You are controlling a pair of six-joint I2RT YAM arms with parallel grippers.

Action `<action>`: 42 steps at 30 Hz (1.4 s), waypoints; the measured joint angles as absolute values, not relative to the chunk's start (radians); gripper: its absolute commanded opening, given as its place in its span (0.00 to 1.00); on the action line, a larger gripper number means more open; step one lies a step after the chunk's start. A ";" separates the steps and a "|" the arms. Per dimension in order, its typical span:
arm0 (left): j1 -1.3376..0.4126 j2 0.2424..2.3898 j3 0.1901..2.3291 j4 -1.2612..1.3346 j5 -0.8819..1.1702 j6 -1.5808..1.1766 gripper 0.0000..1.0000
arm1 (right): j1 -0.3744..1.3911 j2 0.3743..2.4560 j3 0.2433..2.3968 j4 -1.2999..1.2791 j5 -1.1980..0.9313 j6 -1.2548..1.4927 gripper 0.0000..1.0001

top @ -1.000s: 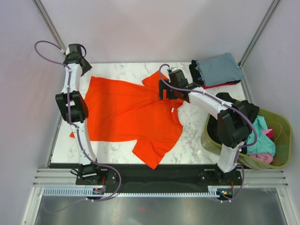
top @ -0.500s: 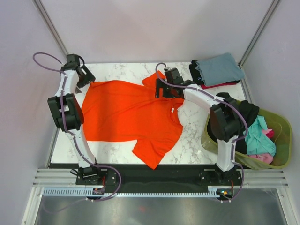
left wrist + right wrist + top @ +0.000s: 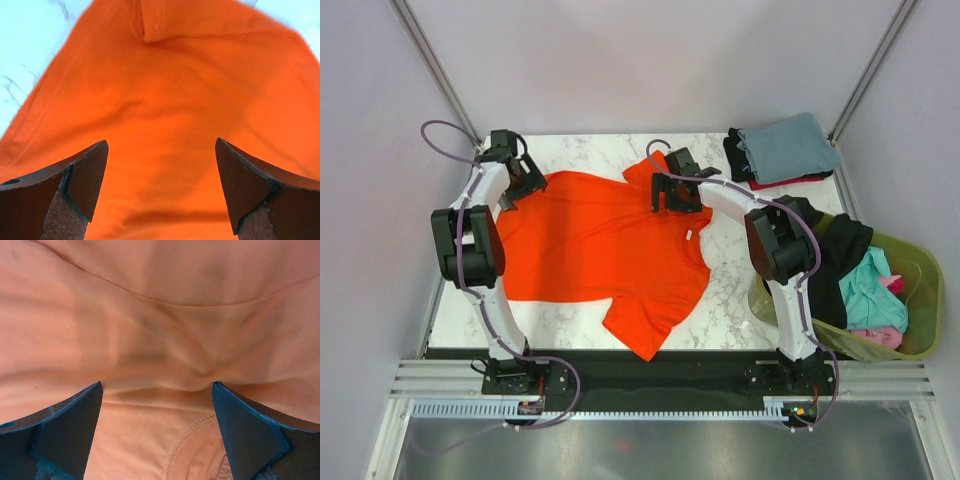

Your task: Fold and stack the t-shirts

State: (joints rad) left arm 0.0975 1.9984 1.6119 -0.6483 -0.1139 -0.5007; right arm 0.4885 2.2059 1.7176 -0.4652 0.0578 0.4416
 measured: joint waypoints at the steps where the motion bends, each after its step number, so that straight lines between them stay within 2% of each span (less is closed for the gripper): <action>1: 0.100 2.006 1.629 -0.650 -0.120 -0.500 0.95 | 0.488 2.208 1.718 -0.467 0.058 0.441 0.98; 4: 0.119 2.064 1.772 -0.688 -0.132 -0.491 0.95 | 0.488 2.210 1.717 -0.479 0.057 0.440 0.98; 9: 0.181 2.293 2.413 -0.719 -0.165 -0.439 0.97 | 0.488 2.207 1.702 -0.468 0.058 0.432 0.98; 11: 0.198 2.275 2.482 -0.662 -0.183 -0.420 0.98 | 0.488 2.204 1.695 -0.462 0.058 0.430 0.98; 16: 0.194 2.113 2.368 -0.457 -0.238 -0.363 1.00 | 0.487 2.204 1.692 -0.454 0.057 0.426 0.98; 21: 0.165 2.118 2.414 -0.369 -0.265 -0.314 1.00 | 0.487 2.204 1.691 -0.448 0.054 0.423 0.98; 25: 0.146 2.105 2.344 -0.349 -0.267 -0.308 1.00 | 0.487 2.204 1.689 -0.441 0.053 0.422 0.98; 30: 0.105 2.002 2.087 -0.365 -0.248 -0.304 0.98 | 0.487 2.189 1.672 -0.442 0.054 0.415 0.98; 37: 0.052 1.774 1.697 -0.436 -0.065 -0.326 0.92 | 0.478 2.105 1.618 -0.448 0.070 0.415 0.98; 42: 0.047 1.763 1.513 -0.443 -0.017 -0.357 0.90 | 0.460 2.077 1.605 -0.448 0.082 0.414 0.98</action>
State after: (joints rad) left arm 0.0467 1.7630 1.5127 -0.4431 -0.0174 -0.3569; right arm 0.4603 2.0766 1.6051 -0.4480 0.0822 0.4145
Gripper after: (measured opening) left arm 0.905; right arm 0.981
